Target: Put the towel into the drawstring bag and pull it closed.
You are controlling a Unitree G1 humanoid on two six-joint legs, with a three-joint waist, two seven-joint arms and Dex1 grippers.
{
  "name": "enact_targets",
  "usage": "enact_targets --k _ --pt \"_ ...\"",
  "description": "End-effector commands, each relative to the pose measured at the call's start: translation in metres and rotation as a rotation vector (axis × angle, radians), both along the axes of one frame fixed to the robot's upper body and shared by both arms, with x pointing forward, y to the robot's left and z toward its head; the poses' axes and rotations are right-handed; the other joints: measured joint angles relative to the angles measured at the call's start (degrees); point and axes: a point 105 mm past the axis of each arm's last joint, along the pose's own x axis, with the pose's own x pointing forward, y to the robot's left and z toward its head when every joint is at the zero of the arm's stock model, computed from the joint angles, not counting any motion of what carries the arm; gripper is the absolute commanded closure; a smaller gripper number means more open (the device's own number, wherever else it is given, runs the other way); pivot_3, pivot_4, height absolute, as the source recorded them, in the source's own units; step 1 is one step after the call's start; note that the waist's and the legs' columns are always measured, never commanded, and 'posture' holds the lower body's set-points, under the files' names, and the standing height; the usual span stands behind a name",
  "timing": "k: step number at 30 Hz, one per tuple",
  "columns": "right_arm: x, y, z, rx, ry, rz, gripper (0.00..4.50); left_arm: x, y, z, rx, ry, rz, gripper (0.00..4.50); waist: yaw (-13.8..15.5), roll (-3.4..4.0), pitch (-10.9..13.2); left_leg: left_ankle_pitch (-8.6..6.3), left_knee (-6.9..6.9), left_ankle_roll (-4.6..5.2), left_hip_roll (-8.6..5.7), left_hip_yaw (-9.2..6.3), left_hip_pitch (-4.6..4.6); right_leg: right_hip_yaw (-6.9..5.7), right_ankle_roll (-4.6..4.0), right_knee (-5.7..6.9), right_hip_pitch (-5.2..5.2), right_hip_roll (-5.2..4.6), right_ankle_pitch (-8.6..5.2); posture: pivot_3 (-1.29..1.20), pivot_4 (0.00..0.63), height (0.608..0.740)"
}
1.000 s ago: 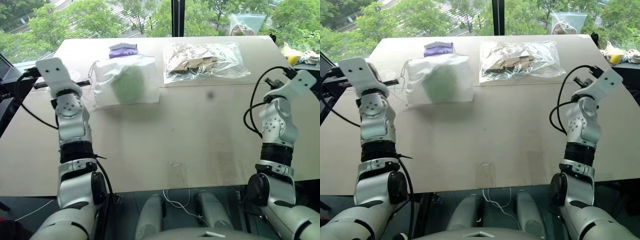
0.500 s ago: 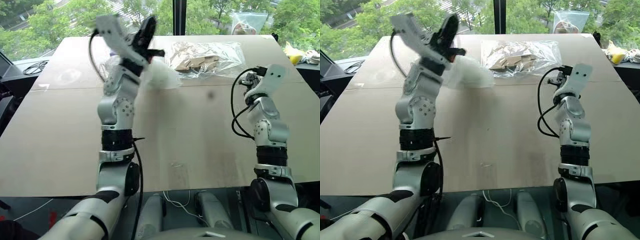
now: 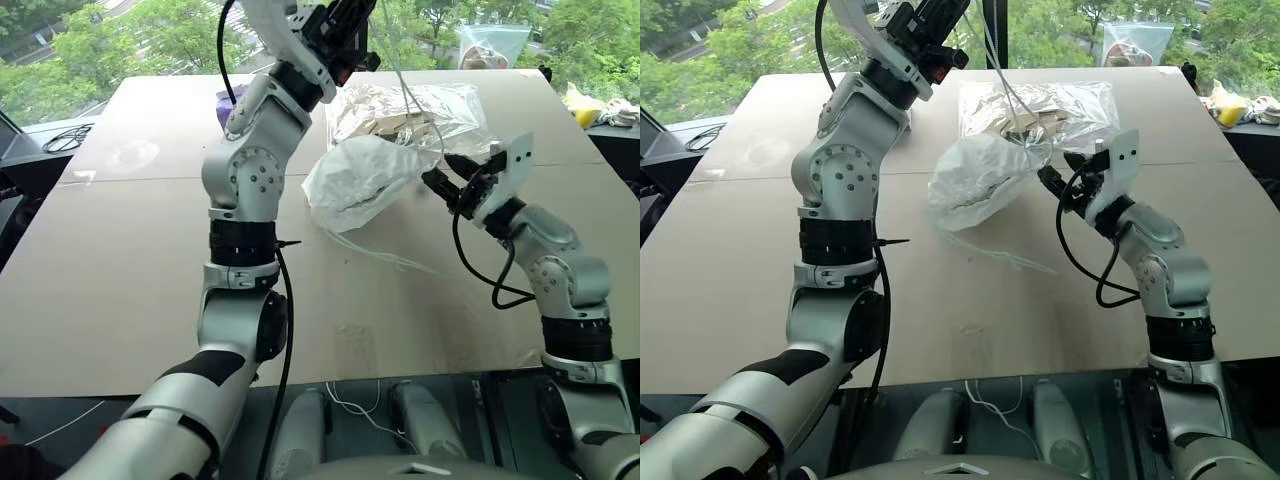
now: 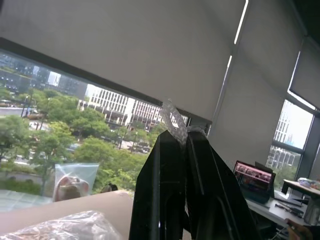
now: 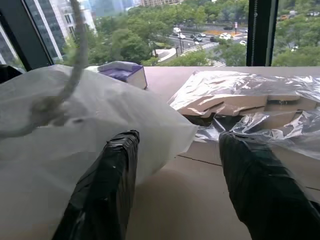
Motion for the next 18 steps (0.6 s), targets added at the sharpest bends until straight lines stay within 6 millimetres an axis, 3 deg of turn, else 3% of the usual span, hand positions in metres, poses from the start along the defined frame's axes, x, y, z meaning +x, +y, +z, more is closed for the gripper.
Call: enact_targets --k 1,7,10,13,18 --pt "-0.018 -0.004 -0.004 -0.044 0.050 0.089 0.45 -0.013 0.004 0.030 -0.012 -0.092 -0.033 4.50 0.2 -0.01 0.0 0.00 -0.01 0.00 0.00 -0.02 -0.03 -0.02 -0.04 -0.02 -0.01 0.00 0.02 0.00 0.150 0.740" --pt "-0.050 0.023 -0.015 -0.115 0.132 0.298 0.45 -0.011 0.002 0.042 -0.025 -0.101 -0.060 4.50 0.1 -0.03 0.0 0.00 0.01 0.00 -0.01 -0.04 -0.14 -0.05 -0.08 -0.10 -0.06 -0.01 0.05 0.00 0.150 0.740" --pt "-0.045 0.034 0.000 -0.039 0.082 0.277 0.45 -0.010 -0.004 0.045 -0.023 -0.105 -0.076 4.50 0.0 -0.03 0.0 0.00 0.00 0.00 0.00 -0.06 -0.04 -0.05 0.08 -0.02 -0.05 0.03 -0.05 0.00 0.150 0.740" --pt "-0.049 0.042 0.001 -0.026 0.092 0.303 0.45 -0.009 -0.006 0.048 -0.032 -0.107 -0.081 4.50 0.1 -0.03 0.1 0.00 0.01 0.00 0.00 -0.08 -0.04 -0.05 0.10 0.02 -0.06 0.04 -0.06 0.00 0.150 0.740" --pt "-0.069 0.087 -0.019 -0.020 0.163 0.445 0.45 -0.004 -0.010 0.057 -0.054 -0.110 -0.076 4.50 0.1 -0.04 0.1 0.00 0.04 0.00 -0.01 -0.07 -0.10 -0.05 0.10 -0.01 -0.05 0.01 -0.05 0.00 0.150 0.740"
